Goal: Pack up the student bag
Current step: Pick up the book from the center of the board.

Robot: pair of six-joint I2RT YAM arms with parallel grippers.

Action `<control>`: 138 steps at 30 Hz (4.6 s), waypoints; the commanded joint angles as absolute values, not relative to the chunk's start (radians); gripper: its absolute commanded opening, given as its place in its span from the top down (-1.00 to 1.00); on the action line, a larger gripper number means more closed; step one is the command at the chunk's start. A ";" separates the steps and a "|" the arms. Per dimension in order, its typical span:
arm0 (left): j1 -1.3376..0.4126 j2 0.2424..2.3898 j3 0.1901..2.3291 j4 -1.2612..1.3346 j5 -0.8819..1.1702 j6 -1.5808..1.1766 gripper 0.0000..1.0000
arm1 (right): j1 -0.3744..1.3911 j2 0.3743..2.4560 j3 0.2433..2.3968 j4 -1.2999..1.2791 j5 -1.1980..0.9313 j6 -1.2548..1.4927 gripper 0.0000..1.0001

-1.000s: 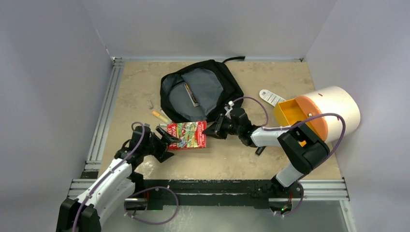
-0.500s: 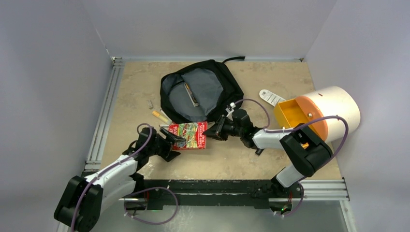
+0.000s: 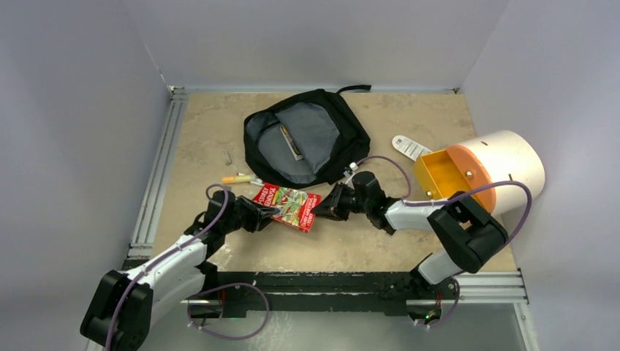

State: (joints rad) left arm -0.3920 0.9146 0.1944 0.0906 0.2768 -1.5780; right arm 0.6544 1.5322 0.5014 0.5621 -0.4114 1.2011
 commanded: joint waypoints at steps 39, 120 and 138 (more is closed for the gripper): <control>-0.395 0.732 0.796 0.023 0.861 -0.526 1.00 | 0.651 0.798 0.664 0.542 -0.341 0.496 -0.91; -0.396 0.868 0.784 0.777 0.509 -1.036 -0.49 | 0.676 1.251 0.744 1.979 0.026 1.191 1.00; -0.455 1.038 0.802 0.923 0.461 -1.068 -0.53 | 0.712 1.375 0.836 2.025 0.049 1.174 1.00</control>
